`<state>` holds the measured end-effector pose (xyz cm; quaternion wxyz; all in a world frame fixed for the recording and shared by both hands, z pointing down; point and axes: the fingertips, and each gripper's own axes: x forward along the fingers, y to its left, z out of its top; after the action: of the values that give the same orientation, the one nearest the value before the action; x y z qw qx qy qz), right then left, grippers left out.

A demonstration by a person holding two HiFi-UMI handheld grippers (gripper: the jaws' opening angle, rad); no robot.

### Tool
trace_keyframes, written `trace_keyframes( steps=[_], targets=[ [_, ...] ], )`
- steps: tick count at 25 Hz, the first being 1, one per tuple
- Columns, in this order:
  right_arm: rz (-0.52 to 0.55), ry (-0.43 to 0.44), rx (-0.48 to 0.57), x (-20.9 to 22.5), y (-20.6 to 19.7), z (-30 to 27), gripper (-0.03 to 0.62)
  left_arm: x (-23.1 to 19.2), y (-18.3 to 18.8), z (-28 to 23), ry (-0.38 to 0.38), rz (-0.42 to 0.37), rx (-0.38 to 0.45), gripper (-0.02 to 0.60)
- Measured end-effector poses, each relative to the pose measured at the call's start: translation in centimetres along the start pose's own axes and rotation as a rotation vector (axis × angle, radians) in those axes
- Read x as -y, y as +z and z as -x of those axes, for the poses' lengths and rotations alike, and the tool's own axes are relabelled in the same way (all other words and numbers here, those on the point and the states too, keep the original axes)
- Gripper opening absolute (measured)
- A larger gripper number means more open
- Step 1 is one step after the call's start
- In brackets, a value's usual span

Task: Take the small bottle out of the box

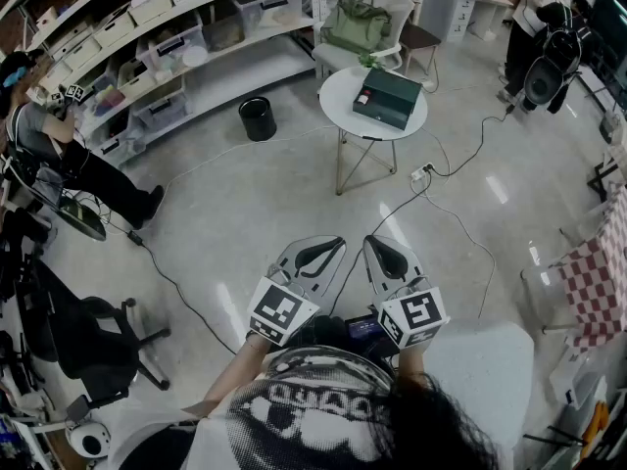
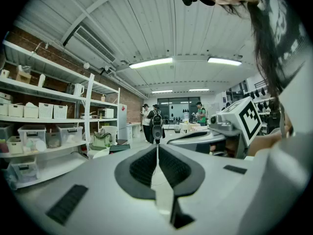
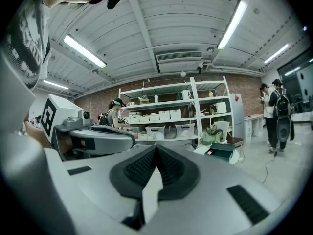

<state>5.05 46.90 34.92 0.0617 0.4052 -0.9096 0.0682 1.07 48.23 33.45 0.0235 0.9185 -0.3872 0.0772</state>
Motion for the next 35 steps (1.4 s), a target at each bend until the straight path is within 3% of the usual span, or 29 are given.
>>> trace_keyframes(
  steps=[9, 19, 30, 35],
  targets=[
    [-0.062, 0.003, 0.045, 2.0, 0.0, -0.6, 0.000, -1.4, -0.7, -2.1, 0.012, 0.017, -0.028, 0.017],
    [-0.098, -0.024, 0.019, 6.2, -0.9, -3.8, 0.000, -4.9, -1.9, -6.4, -0.002, 0.045, -0.058, 0.018],
    [-0.106, -0.079, -0.022, 14.5, 0.9, -12.3, 0.000, -13.5, -0.8, -16.2, -0.078, 0.040, -0.063, 0.018],
    [-0.114, -0.090, -0.033, 17.7, 2.0, -16.9, 0.000, -18.3, -1.7, -18.6, -0.084, 0.065, -0.103, 0.018]
  ],
)
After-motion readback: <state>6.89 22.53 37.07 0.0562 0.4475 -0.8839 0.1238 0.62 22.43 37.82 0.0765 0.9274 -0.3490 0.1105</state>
